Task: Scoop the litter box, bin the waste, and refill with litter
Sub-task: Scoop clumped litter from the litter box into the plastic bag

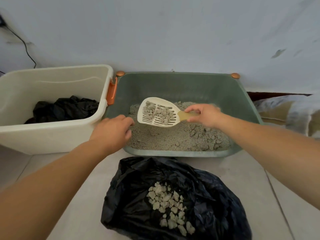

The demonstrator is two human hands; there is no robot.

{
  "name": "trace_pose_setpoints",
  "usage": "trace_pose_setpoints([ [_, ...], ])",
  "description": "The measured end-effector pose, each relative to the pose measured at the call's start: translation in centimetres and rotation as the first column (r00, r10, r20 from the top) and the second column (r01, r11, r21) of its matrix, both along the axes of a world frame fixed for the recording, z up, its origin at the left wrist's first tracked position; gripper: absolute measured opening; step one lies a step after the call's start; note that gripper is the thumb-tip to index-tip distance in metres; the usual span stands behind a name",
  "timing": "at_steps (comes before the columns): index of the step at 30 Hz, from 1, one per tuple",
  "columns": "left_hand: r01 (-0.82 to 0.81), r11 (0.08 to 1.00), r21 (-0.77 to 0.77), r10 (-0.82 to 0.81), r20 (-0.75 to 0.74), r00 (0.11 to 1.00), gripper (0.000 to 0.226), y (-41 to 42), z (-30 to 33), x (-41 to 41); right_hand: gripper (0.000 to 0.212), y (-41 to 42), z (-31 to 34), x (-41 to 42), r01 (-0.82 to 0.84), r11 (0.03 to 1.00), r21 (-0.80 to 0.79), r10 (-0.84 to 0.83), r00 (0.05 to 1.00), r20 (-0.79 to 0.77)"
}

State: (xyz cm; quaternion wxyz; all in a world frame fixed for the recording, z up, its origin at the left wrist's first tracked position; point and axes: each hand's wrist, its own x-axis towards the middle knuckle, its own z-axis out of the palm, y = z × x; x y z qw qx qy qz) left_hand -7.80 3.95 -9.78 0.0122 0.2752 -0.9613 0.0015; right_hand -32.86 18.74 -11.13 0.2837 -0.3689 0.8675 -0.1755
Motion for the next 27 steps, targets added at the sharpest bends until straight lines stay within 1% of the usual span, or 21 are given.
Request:
trace_pose_setpoints([
  [4, 0.078, 0.996, 0.046, -0.078, 0.007, 0.997, 0.028, 0.5, 0.6, 0.6, 0.030, 1.8, 1.7, 0.0, -0.066, 0.993, 0.093, 0.075, 0.992, -0.104],
  [12, 0.224, 0.974, 0.029, -0.225, 0.018, 0.974, 0.024, 1.5, 1.7, 2.3, 0.037, 4.4, 5.1, 0.3, -0.147, 0.985, 0.093, 0.161, 0.973, -0.167],
  [15, 0.263, 0.964, 0.032, -0.264, 0.034, 0.964, 0.021, 2.0, 2.2, 2.8, 0.035, 4.9, 6.6, 0.7, -0.243, 0.961, 0.130, 0.262, 0.952, -0.157],
  [17, 0.291, 0.956, 0.026, -0.292, 0.052, 0.955, 0.020, 2.4, 2.4, 3.2, 0.034, 5.1, 7.9, 1.7, -0.336, 0.918, 0.212, 0.374, 0.911, -0.175],
  [20, 0.356, 0.934, 0.026, -0.357, 0.083, 0.931, 0.017, 3.1, 2.5, 3.4, 0.032, 4.8, 9.5, 4.2, -0.484, 0.788, 0.379, 0.584, 0.783, -0.213],
  [22, 0.349, 0.932, 0.095, -0.360, 0.171, 0.917, 0.021, 3.5, 2.5, 3.4, 0.028, 4.5, 10.0, 6.2, -0.554, 0.684, 0.475, 0.701, 0.679, -0.218],
  [23, 0.326, 0.935, 0.142, -0.352, 0.233, 0.907, 0.023, 3.7, 2.5, 3.3, 0.026, 4.2, 10.0, 7.2, -0.582, 0.631, 0.513, 0.754, 0.616, -0.228],
  [25, 0.296, 0.933, 0.204, -0.350, 0.326, 0.878, 0.025, 4.2, 2.3, 3.2, 0.022, 3.9, 9.8, 9.1, -0.624, 0.518, 0.585, 0.849, 0.461, -0.260],
  [27, 0.273, 0.933, 0.235, -0.350, 0.413, 0.841, 0.029, 4.8, 2.0, 3.2, 0.013, 3.7, 9.7, 10.4, -0.608, 0.439, 0.662, 0.899, 0.306, -0.314],
])
